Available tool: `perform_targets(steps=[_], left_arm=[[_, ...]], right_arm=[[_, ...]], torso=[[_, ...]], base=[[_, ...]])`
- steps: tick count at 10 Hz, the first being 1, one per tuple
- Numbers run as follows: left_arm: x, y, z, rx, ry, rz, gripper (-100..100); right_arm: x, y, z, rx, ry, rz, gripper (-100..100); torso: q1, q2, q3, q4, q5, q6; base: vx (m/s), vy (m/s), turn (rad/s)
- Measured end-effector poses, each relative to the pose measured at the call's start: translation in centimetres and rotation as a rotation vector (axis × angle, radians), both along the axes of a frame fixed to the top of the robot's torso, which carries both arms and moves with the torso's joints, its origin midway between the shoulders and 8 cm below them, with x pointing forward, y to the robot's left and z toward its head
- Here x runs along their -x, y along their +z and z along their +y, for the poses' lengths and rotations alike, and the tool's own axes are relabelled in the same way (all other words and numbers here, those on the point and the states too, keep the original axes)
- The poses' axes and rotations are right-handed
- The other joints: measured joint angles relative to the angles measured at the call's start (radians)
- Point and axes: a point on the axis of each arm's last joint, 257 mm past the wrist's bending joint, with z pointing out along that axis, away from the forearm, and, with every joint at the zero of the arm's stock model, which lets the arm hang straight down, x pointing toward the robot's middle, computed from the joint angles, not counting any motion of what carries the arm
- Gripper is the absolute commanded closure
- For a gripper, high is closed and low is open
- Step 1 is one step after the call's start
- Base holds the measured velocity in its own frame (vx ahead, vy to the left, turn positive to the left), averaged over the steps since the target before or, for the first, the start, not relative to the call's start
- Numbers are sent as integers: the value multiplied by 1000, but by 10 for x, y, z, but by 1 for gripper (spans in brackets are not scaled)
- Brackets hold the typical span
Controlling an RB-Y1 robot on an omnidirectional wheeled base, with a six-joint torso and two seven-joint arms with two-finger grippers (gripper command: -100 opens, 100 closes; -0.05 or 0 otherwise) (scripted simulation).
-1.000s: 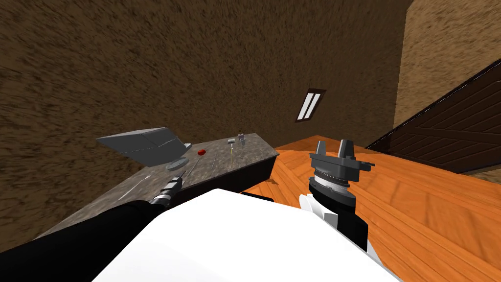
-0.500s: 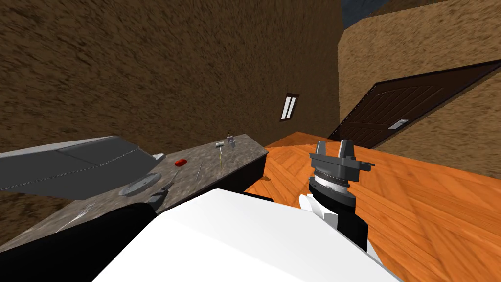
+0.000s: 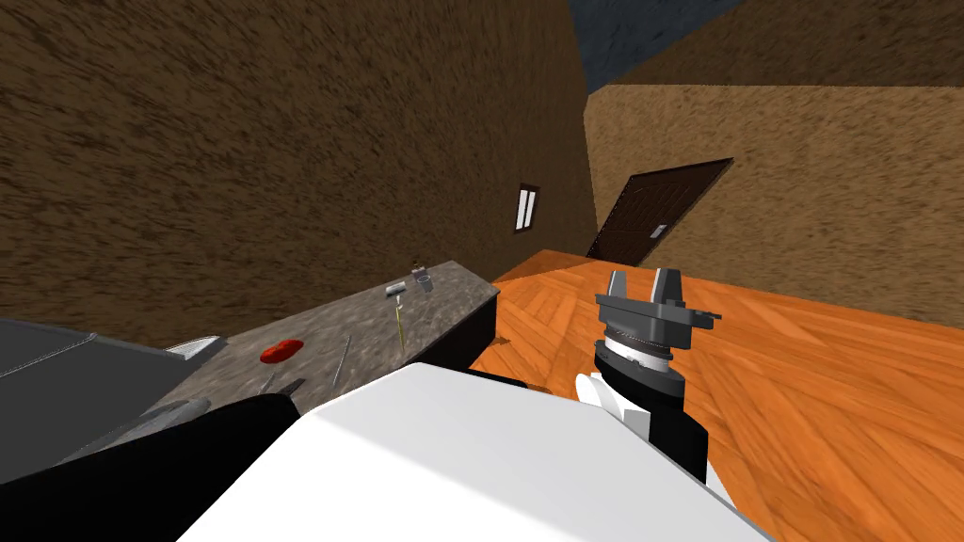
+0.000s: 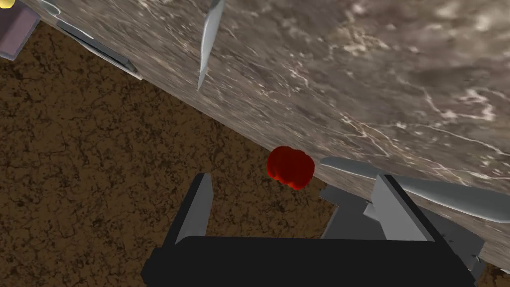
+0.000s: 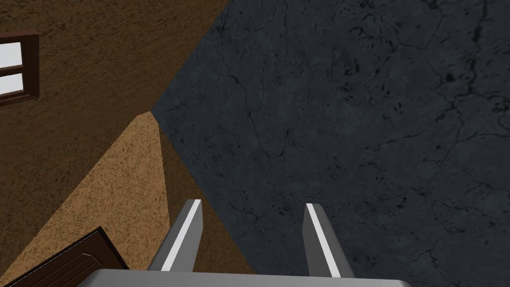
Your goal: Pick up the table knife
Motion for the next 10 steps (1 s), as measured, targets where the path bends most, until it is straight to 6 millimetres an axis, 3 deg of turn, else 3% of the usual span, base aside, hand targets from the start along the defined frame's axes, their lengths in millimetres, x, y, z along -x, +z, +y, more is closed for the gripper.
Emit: perform_targets(steps=[2, 6, 10], left_arm=[[38, -14, 3, -20, 0, 132, -100], [90, -23, 5, -34, -21, 306, -100], [140, -37, -2, -30, -58, 474, -100]], right_arm=[[0, 0, 0, 0, 0, 0, 0], [0, 0, 0, 0, 0, 0, 0], [0, 0, 0, 0, 0, 0, 0]], torso=[[0, -1, 0, 0, 0, 0], [0, 0, 0, 0, 0, -1], [0, 0, 0, 0, 0, -1]], base=[[49, 13, -322], [39, 12, -326], [30, 23, -185]])
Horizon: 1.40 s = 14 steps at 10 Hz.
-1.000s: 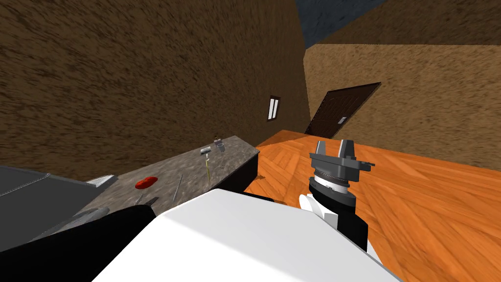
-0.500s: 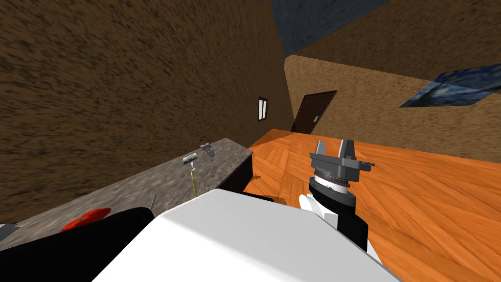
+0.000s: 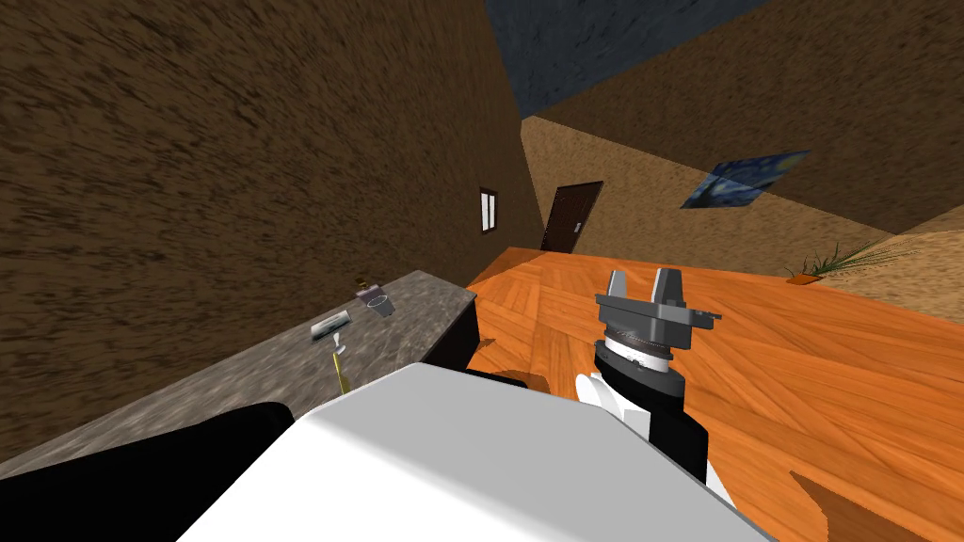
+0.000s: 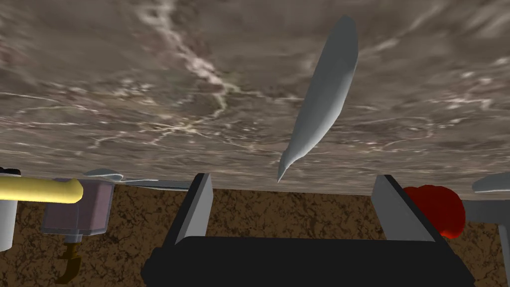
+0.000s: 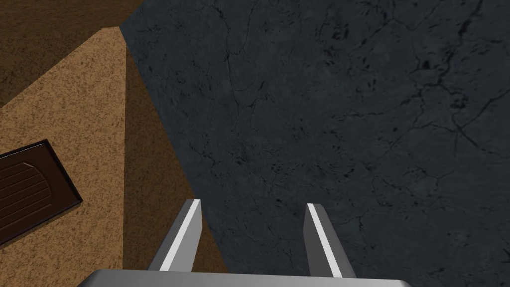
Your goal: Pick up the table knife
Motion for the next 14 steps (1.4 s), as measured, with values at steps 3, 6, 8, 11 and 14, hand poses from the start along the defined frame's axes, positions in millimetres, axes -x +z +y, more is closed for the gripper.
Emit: perform_targets(steps=[3, 6, 8, 11, 14], left_arm=[[1, -5, 0, 1, 3, 2, -100], [1, -10, 0, 1, 6, 3, 100], [4, -10, 1, -3, 6, 12, 100], [4, -10, 1, -3, 7, 11, 100], [0, -3, 1, 0, -1, 3, 100]], right_arm=[[0, 0, 0, 0, 0, 0, 0], [0, 0, 0, 0, 0, 0, 0], [0, 0, 0, 0, 0, 0, 0], [0, 0, 0, 0, 0, 0, 0], [0, 0, 0, 0, 0, 0, 0]], torso=[[0, 2, 1, 1, 0, -1], [-2, 2, 1, 1, 0, -1], [-2, 3, 3, 3, 1, -1], [-1, 4, 3, 3, 1, -1], [-5, 4, 3, 2, 0, -2]], base=[[1, 26, -36], [1, 8, -5], [0, 0, 0], [0, 7, -4], [-2, -32, 43]])
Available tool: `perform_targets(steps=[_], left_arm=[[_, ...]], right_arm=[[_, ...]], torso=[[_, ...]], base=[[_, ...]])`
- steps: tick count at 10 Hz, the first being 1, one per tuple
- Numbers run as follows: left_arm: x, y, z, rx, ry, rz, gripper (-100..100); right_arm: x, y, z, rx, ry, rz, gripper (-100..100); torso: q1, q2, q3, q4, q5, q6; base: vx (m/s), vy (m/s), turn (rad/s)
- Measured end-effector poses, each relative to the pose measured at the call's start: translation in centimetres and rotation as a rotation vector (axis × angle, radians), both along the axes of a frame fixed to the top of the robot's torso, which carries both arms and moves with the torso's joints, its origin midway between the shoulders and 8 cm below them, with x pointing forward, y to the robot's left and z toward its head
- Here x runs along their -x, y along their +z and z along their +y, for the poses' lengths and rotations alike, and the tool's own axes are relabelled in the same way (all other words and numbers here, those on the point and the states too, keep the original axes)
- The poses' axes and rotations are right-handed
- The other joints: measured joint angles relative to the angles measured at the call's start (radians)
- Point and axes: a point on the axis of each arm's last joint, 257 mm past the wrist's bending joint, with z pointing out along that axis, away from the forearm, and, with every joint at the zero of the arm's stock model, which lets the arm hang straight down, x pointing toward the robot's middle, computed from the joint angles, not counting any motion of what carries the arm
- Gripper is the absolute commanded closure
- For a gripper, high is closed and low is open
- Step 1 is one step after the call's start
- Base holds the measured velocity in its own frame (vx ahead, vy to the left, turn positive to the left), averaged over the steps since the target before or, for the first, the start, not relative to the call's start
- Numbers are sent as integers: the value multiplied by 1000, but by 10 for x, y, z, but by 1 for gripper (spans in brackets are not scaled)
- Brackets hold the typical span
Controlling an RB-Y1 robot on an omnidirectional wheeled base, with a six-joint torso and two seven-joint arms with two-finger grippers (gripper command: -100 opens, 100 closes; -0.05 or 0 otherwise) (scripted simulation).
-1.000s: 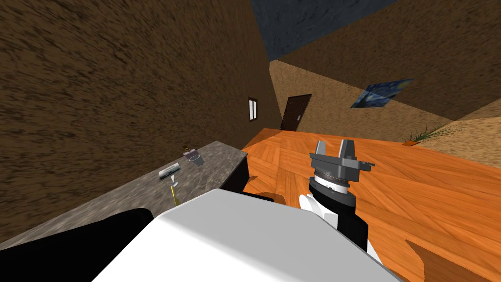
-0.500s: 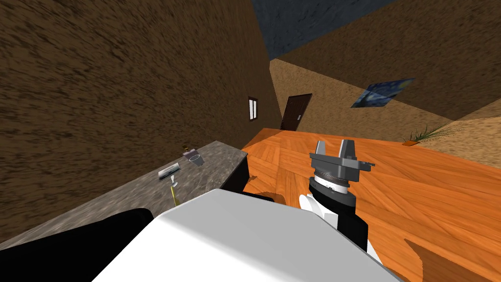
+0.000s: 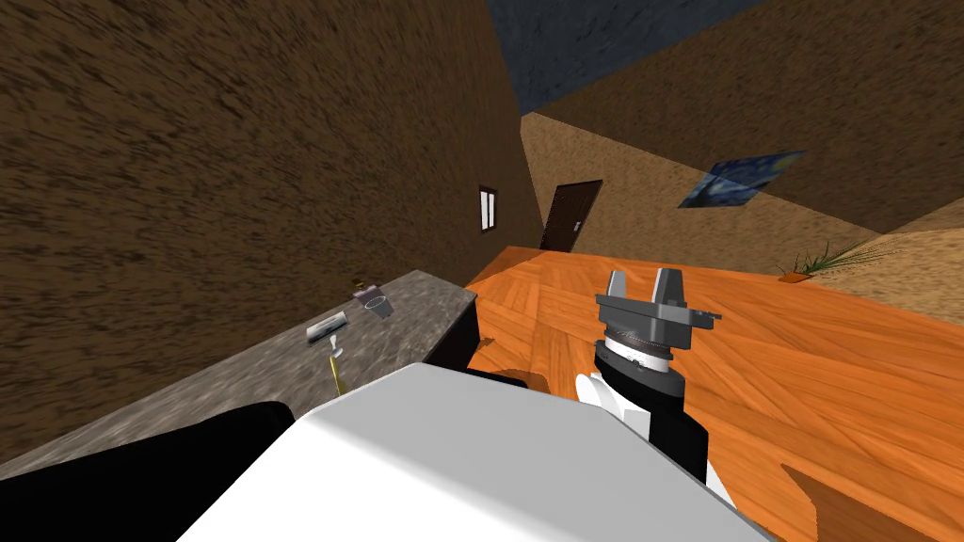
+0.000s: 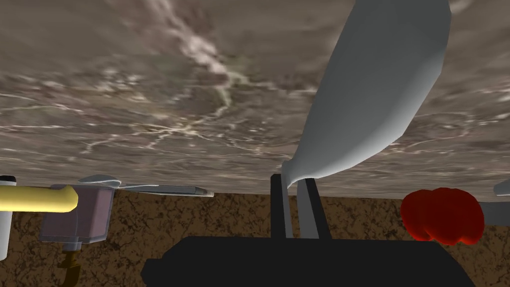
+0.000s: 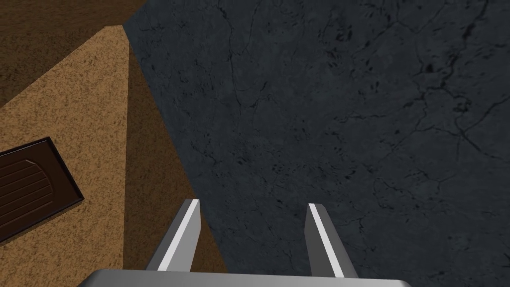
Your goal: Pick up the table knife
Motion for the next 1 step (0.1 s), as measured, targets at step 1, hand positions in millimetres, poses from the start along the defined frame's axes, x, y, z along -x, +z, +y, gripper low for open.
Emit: perform_targets(steps=[1], left_arm=[[0, 0, 0, 1, 0, -1, 0]], right_arm=[[0, 0, 0, 0, 0, 0, 0]], torso=[[1, 0, 0, 0, 0, 1]], base=[[-1, -6, 0]])
